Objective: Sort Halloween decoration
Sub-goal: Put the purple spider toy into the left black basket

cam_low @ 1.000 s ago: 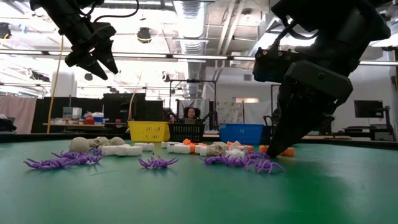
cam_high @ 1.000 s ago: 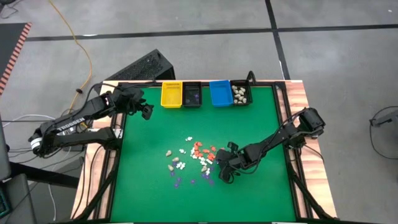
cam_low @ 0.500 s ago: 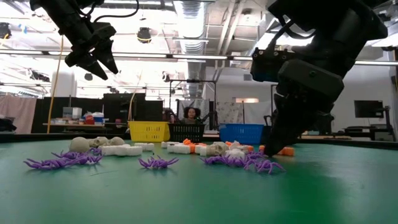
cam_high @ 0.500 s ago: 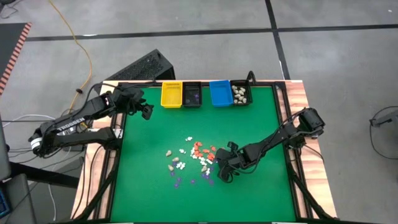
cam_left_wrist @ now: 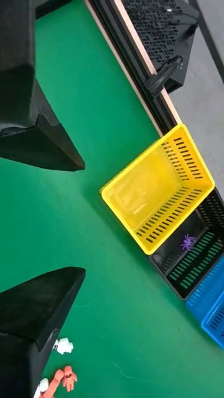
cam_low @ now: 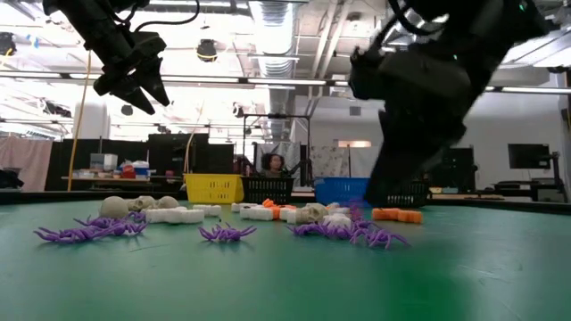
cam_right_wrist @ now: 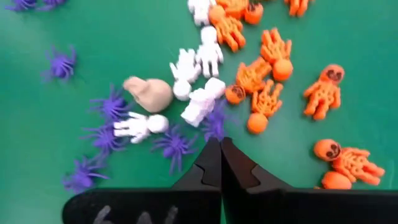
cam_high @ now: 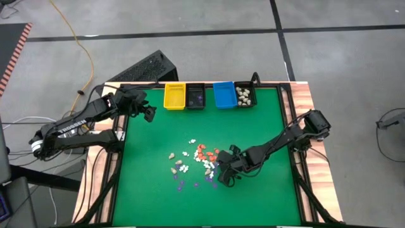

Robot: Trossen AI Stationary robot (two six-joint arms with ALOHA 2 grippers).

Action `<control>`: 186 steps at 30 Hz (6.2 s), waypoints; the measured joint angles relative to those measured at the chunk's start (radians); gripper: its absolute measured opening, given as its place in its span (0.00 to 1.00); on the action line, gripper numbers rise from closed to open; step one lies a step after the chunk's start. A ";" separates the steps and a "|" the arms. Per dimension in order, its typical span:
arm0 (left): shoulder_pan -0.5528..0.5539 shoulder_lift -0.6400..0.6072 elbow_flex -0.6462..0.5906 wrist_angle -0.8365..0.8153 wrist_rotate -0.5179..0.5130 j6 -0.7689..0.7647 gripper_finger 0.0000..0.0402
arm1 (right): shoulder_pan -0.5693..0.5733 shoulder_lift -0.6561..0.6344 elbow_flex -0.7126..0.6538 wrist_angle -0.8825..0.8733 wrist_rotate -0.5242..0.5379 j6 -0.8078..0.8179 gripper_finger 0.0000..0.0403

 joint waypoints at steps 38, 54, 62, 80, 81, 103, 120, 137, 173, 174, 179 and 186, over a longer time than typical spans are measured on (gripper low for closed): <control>0.000 0.000 0.000 -0.002 0.000 0.026 0.64 | -0.075 0.145 0.174 -0.182 -0.238 -0.134 0.48; 0.000 0.000 0.000 -0.002 0.000 0.024 0.64 | -0.081 0.148 0.173 -0.189 -0.232 -0.099 0.09; 0.000 0.000 0.000 0.000 0.000 0.024 0.64 | -0.081 0.149 0.173 -0.191 -0.232 -0.069 0.04; 0.000 0.000 0.000 0.000 0.000 0.025 0.64 | -0.115 0.155 0.365 -0.367 -0.198 -0.139 0.03; 0.000 0.000 0.000 0.000 0.000 0.025 0.64 | -0.120 0.155 0.375 -0.369 -0.197 -0.150 0.03; 0.000 0.000 0.000 0.000 0.000 0.021 0.64 | -0.597 0.151 0.615 -0.319 -0.066 -0.424 0.03; 0.000 0.000 0.000 0.001 -0.004 0.022 0.64 | -0.842 0.151 0.615 -0.125 -0.310 -0.477 0.17; 0.000 0.000 0.000 0.002 -0.026 0.007 0.64 | -0.842 0.151 0.615 -0.132 -0.356 -0.548 0.34; 0.000 0.000 0.000 -0.002 -0.014 0.018 0.64 | -0.118 0.347 0.614 -0.647 -0.291 0.114 0.64; 0.000 0.000 0.000 -0.002 -0.014 0.018 0.64 | -0.121 0.347 0.614 -0.651 -0.278 0.114 0.64; 0.000 0.000 0.000 -0.011 -0.014 0.018 0.64 | -0.129 0.347 0.615 -0.666 -0.247 0.113 0.61; 0.000 0.000 0.000 -0.027 -0.015 0.018 0.64 | -0.134 0.348 0.615 -0.660 -0.249 0.113 0.33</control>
